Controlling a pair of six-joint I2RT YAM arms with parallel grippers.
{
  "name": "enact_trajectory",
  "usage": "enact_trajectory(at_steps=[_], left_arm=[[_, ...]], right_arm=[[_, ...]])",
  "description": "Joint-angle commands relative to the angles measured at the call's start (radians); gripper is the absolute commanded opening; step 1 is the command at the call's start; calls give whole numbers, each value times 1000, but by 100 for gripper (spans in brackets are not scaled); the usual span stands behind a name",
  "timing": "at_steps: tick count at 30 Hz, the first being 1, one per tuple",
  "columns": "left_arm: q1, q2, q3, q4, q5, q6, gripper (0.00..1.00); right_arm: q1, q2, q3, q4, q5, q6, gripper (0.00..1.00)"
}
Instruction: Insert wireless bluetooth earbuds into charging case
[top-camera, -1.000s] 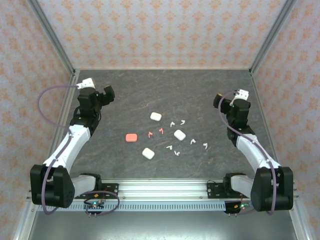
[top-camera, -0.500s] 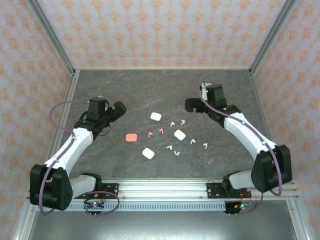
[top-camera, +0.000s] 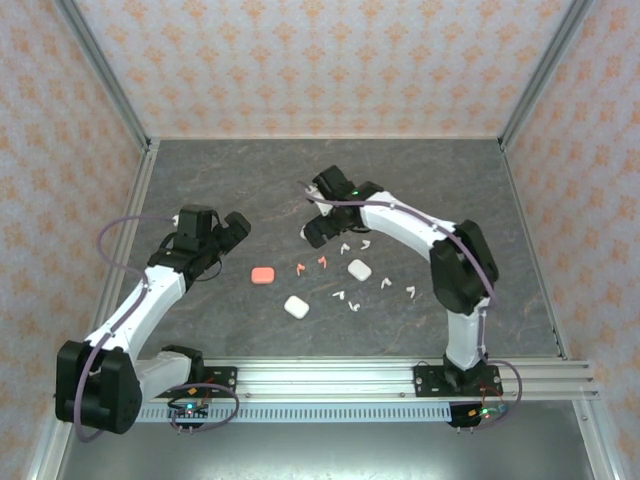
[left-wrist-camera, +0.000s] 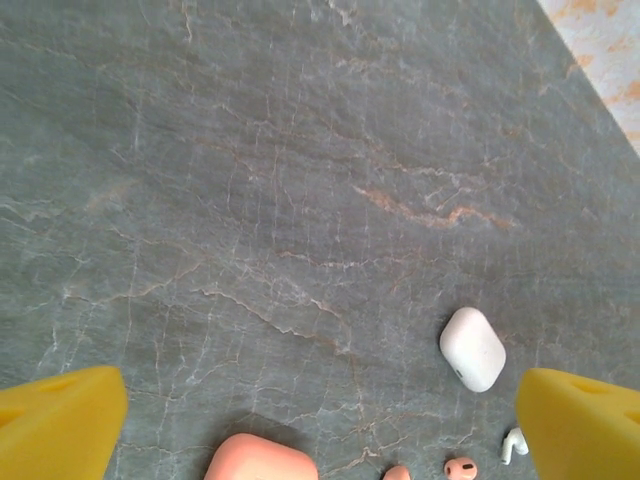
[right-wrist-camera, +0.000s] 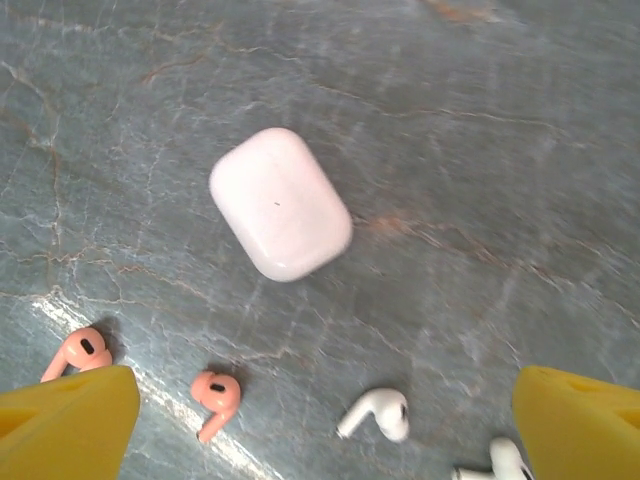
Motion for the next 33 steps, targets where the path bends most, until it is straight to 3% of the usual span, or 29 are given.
enact_trajectory(at_steps=[1,13,20,33], left_arm=[[-11,-34,-4,-46,-63,-1,100],[-12,-58,-5,-77,-94,17,100],[-13,-52,-1,-80,-93,19,100],[-14,-58,12,-105,-103,33,100]], right_arm=[[20,76,88,-114,44,-98,96],[50,307,314,-176,63,-168,84],[50,361,347,-171,63,-159,81],[51,387,318,-169,64,-167,61]])
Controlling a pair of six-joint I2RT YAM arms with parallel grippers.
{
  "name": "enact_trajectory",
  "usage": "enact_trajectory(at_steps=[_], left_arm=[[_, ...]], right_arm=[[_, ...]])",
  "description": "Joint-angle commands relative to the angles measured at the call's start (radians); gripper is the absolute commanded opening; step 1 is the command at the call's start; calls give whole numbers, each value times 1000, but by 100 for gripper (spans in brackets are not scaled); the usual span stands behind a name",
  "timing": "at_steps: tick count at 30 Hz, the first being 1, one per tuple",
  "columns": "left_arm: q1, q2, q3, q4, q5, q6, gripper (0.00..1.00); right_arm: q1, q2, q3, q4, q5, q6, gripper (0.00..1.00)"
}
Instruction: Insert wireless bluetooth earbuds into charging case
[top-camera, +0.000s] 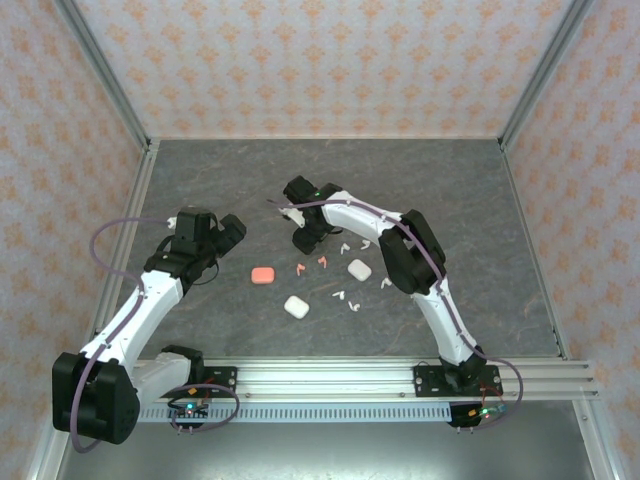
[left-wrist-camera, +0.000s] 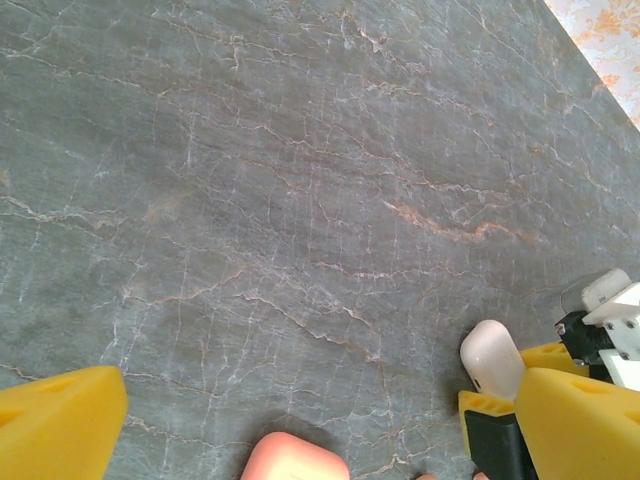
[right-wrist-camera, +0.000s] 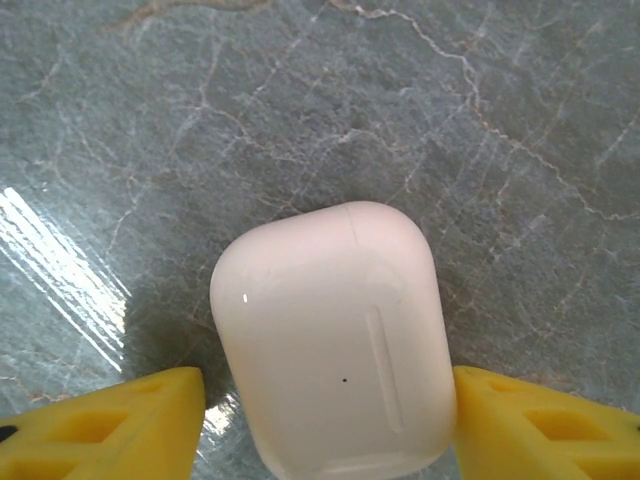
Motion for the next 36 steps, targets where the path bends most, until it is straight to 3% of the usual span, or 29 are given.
enact_trajectory(at_steps=[1,8,13,26,32,36], left_arm=[[-7,-17,14,-46,-31,21,100],[-5,3,53,-78,-9,73,100],[-5,36,96,-78,86,110,100],[-7,119,229,31,623,224,90],[-26,159,262,109,781,211,81],[-70,178,278,159,818,191,80]], right_arm=[[-2,29,1,-31,33,-12,59],[-6,-15,-63,16,39,-21,43],[-23,-157,-207,169,11,-19,41],[-70,-674,-665,587,-114,-141,40],[-69,-864,-793,706,-196,-178,40],[-63,-922,-820,717,-233,-204,40]])
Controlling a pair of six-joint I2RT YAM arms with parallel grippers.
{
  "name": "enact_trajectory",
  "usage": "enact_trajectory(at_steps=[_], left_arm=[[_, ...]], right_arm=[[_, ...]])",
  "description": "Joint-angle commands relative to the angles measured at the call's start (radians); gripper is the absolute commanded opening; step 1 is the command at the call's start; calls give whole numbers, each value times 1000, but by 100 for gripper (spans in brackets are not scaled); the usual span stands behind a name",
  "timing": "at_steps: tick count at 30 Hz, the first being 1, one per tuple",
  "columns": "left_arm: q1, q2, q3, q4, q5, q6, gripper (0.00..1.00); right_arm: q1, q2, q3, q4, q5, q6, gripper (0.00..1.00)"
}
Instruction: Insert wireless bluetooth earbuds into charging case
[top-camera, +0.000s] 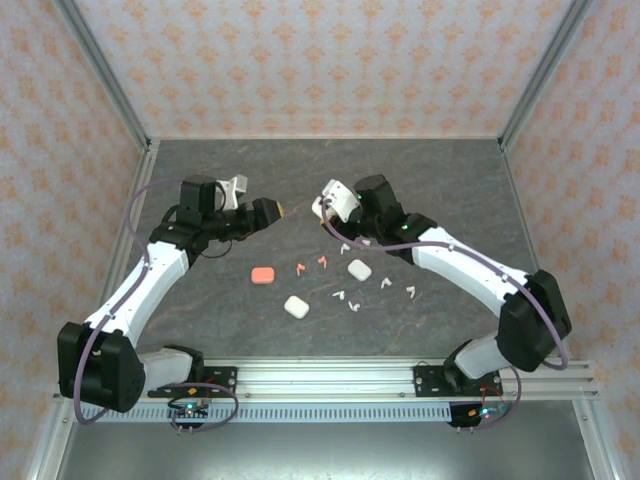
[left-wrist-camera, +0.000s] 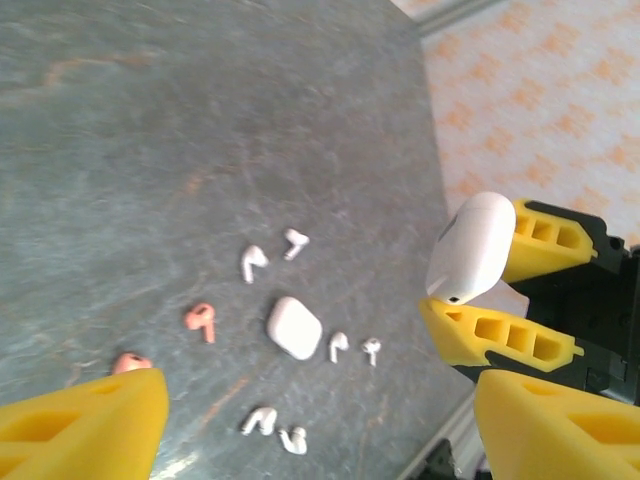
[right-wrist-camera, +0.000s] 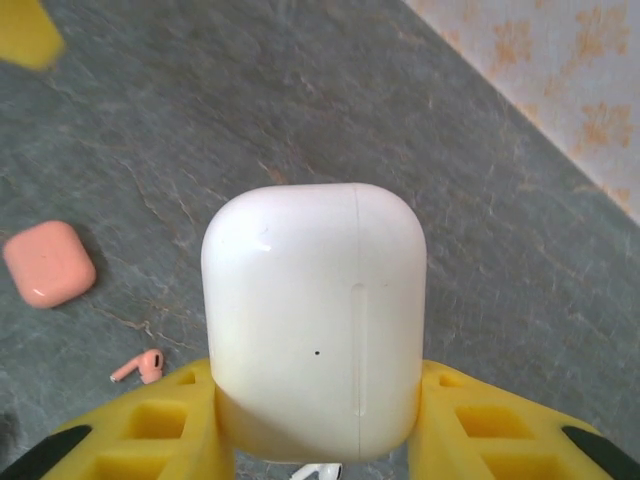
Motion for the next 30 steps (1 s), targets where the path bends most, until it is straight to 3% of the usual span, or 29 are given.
enact_trajectory(at_steps=[1,11,30], left_arm=[[-36,12,50,79,103,-6,80],[-113,65,127,78,121,15,79],[-192,157,218,-20,156,124,41]], right_arm=[[12,-47,-19,64,-57,-47,40],[41,-40,15,12,-63,-90,40],[53,-31,28,33,-90,-38,40]])
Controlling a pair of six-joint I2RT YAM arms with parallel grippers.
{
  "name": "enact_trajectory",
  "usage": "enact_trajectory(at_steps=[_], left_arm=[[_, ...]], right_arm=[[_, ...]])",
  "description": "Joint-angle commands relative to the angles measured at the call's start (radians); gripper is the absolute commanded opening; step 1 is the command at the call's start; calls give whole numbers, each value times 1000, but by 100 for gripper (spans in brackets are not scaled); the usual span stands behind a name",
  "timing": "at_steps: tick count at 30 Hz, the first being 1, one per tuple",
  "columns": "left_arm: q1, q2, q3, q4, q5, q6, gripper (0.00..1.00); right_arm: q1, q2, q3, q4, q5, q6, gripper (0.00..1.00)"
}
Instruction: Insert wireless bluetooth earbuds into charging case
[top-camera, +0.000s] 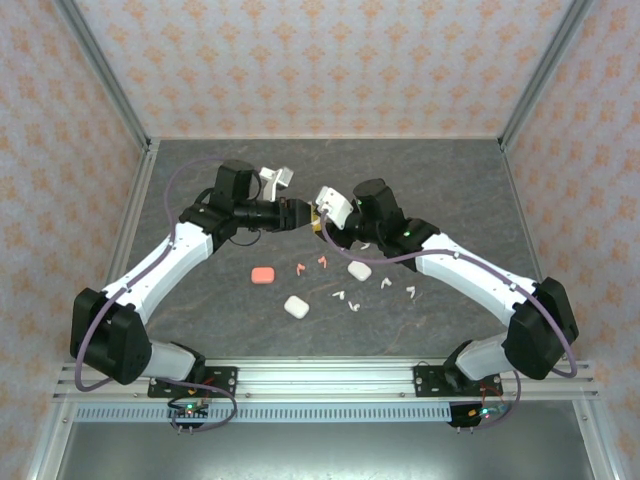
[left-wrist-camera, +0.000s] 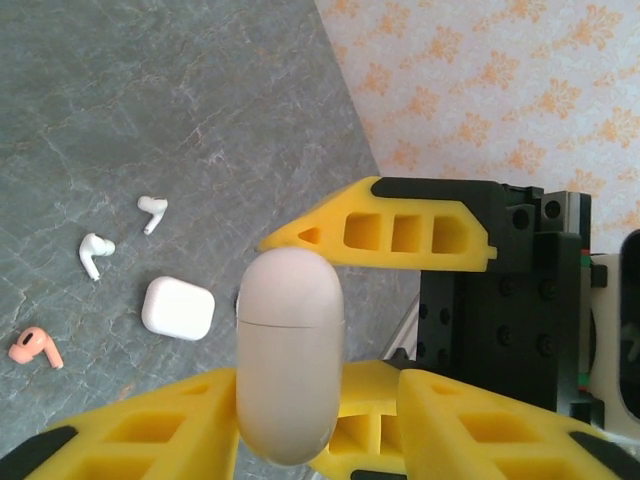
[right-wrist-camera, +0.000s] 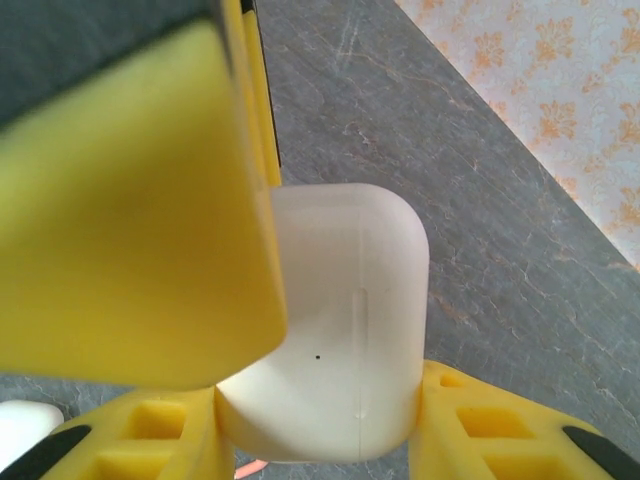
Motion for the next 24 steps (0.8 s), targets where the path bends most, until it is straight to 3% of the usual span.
enact_trajectory(at_steps=[1,11,24], left_arm=[[-12,5,41,-27,46,37,40],[-19,22,42,-22,40,37,39],[-21,19,39,-2,23,42,21]], right_arm=[[8,3,35,18,-26,18,40],[10,6,41,1,-55,20,40],[8,6,72,-68,-80,33,44]])
